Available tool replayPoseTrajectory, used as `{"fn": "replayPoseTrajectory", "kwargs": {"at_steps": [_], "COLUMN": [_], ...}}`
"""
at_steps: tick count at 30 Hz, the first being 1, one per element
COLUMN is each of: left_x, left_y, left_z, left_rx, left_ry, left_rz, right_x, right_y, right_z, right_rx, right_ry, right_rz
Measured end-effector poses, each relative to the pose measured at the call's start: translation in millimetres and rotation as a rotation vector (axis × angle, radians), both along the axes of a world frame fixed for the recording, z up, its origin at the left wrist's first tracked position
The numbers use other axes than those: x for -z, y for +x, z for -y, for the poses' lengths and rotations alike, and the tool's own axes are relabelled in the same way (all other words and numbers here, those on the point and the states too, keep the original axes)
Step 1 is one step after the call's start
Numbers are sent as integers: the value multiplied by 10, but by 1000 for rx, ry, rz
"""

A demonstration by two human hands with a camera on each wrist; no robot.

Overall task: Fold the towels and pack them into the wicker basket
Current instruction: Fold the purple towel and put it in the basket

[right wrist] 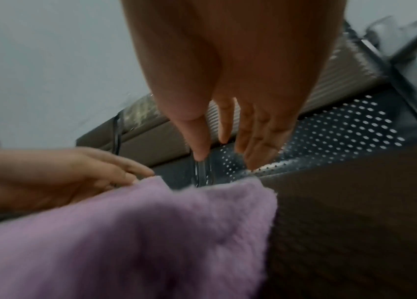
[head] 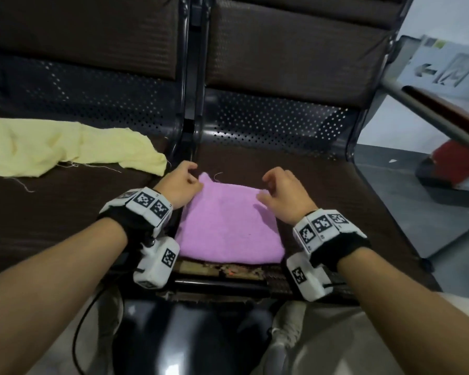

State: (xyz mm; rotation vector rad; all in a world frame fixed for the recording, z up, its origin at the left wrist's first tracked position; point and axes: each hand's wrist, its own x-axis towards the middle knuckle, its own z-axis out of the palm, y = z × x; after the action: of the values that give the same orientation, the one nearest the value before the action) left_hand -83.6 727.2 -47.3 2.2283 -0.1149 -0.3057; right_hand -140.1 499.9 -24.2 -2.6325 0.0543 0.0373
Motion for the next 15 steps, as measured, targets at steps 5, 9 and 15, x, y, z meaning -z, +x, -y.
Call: {"fn": "replayPoseTrajectory", "kwargs": {"at_steps": [5, 9, 15], "left_x": [43, -68, -111], "left_y": [-197, -545, -826], "left_z": [-120, -93, -150], "left_rx": [81, 292, 590], "left_ry": [69, -1, 312], "left_rz": [194, 244, 203], "right_x": [-22, -57, -161], "right_y": [-318, -505, -579], "right_z": [-58, -104, -154], "right_rx": [-447, -563, -574], "right_ry": [-127, -264, -410], "right_rz": [-199, -305, -189]}}
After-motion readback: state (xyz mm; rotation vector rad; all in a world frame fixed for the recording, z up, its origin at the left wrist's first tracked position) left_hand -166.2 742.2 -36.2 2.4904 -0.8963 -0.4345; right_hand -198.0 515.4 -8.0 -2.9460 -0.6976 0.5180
